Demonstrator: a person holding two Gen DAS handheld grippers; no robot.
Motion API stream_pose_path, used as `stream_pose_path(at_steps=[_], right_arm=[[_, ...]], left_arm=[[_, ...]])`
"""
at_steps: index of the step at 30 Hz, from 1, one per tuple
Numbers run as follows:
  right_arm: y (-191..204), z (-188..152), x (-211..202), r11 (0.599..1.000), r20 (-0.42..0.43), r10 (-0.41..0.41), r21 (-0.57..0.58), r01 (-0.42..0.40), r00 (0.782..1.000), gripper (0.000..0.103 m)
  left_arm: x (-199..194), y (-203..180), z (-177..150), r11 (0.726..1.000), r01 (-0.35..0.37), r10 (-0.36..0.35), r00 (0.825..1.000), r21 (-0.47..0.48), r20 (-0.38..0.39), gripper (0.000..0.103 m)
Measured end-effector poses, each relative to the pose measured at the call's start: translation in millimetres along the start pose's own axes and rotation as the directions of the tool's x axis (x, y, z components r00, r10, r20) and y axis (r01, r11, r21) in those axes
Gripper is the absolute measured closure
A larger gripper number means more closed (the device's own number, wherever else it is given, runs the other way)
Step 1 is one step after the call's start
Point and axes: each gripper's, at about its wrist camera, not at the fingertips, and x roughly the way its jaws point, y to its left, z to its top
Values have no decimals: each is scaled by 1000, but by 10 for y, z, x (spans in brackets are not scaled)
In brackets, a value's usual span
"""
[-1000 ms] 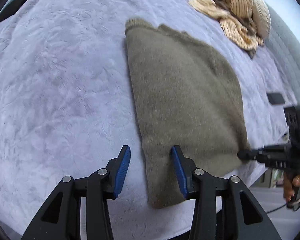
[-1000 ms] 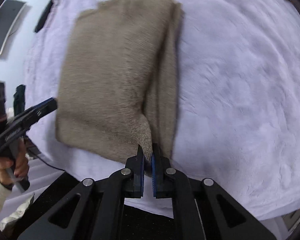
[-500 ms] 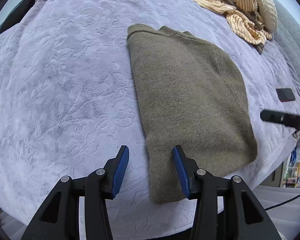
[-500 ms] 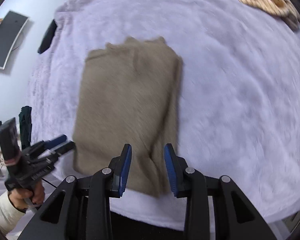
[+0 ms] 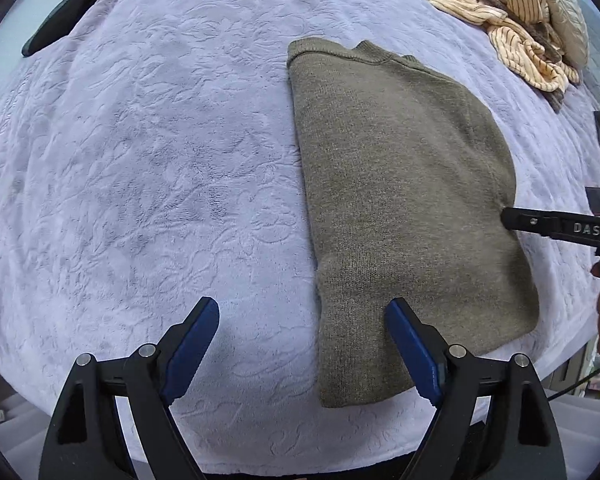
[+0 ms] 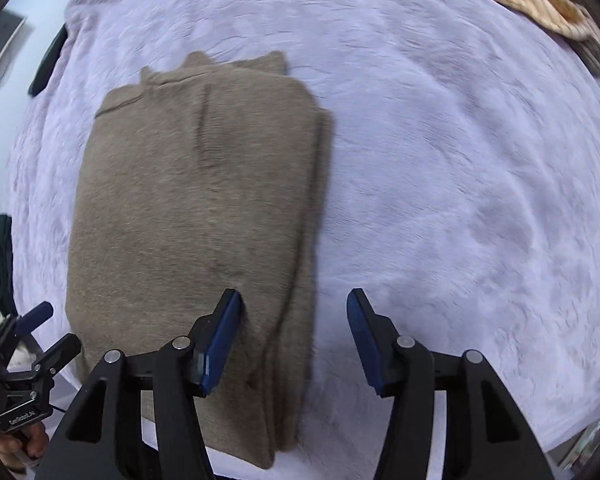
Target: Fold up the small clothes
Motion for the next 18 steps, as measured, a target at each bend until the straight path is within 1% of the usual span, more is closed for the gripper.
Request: stream_pose_path(at_steps=[3,4,7,9,10,12,17,18], right_arm=[[-110,-50,-72,997,0,-65,30,65,998,45],[-143,-71,-100,997,-2,-75,37,75,997,45],[-204,-171,-228,996,6,-57,67,56,998,43],[-169,-248,-322,996,17,-54,66,53,998,42],[-158,-289,-374,997,22,-55,62,54,998,38],[-149,-340,-508,997,27,-55,55,54,998,33],[89,-563,-699,998,41,-39,41,37,998,33],[103,-627,-730,999,41,-36,40,35,998,29]], left_arm=[[-62,-55,3,1000,5,-5,1000,14,17,16],[-91,-71,2,1000,4,-4,1000,19,22,16],[-188,-130,9,999,-4,3,999,32,48,16],[-246,-160,12,999,-9,7,998,38,62,16],[-273,-173,10,999,-10,7,998,38,68,16],[-329,-194,6,999,-10,7,997,37,75,16],[-448,-199,-9,1000,-2,0,996,27,86,16],[-462,-194,-17,1000,-1,-1,997,23,83,16]])
